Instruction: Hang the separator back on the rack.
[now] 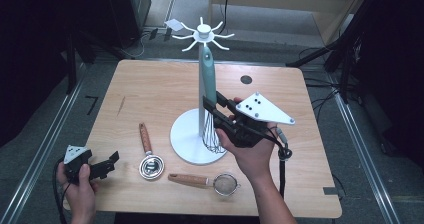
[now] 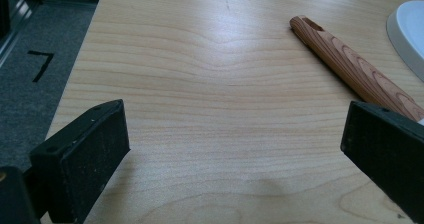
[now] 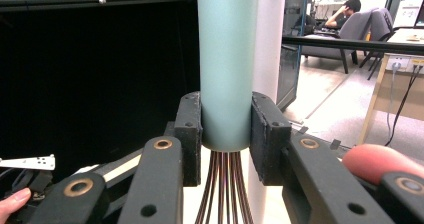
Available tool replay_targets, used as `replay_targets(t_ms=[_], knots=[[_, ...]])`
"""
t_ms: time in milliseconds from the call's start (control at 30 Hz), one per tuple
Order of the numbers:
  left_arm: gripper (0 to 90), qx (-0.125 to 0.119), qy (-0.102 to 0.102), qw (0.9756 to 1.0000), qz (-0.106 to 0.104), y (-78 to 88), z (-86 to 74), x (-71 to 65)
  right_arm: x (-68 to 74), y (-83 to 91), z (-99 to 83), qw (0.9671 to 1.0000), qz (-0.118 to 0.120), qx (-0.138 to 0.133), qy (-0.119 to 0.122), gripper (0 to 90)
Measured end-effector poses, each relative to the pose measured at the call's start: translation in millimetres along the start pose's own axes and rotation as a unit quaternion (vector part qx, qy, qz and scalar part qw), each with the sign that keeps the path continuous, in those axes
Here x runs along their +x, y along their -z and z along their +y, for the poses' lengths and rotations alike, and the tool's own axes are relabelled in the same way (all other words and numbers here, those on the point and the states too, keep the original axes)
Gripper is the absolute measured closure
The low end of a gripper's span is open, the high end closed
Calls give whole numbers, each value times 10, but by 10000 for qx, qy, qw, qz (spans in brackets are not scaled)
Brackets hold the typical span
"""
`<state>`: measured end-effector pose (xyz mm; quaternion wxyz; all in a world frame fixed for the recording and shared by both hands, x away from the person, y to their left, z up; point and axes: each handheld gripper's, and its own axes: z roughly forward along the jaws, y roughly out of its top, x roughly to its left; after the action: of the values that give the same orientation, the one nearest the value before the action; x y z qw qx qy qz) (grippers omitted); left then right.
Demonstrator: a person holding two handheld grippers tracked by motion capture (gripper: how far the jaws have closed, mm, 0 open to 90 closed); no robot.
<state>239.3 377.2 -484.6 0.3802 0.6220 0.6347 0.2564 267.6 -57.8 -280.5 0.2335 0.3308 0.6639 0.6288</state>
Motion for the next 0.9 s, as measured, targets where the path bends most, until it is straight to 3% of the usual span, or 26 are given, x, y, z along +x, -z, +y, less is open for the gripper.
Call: replay_targets(t_ms=[467, 533, 667, 900], knots=[[0, 11, -15, 10000, 2, -1, 1, -1, -66, 11, -4, 9999, 31, -88, -82, 700], [0, 15, -22, 10000, 1, 0, 1, -1, -90, 15, -7, 9999, -12, -90, -113, 724], [0, 19, -24, 10000, 5, 0, 1, -1, -134, 17, 5, 9997, -77, -106, -183, 873], [0, 14, -15, 10000, 7, -1, 1, -1, -164, -49, 31, 9995, -209, -142, -172, 900]])
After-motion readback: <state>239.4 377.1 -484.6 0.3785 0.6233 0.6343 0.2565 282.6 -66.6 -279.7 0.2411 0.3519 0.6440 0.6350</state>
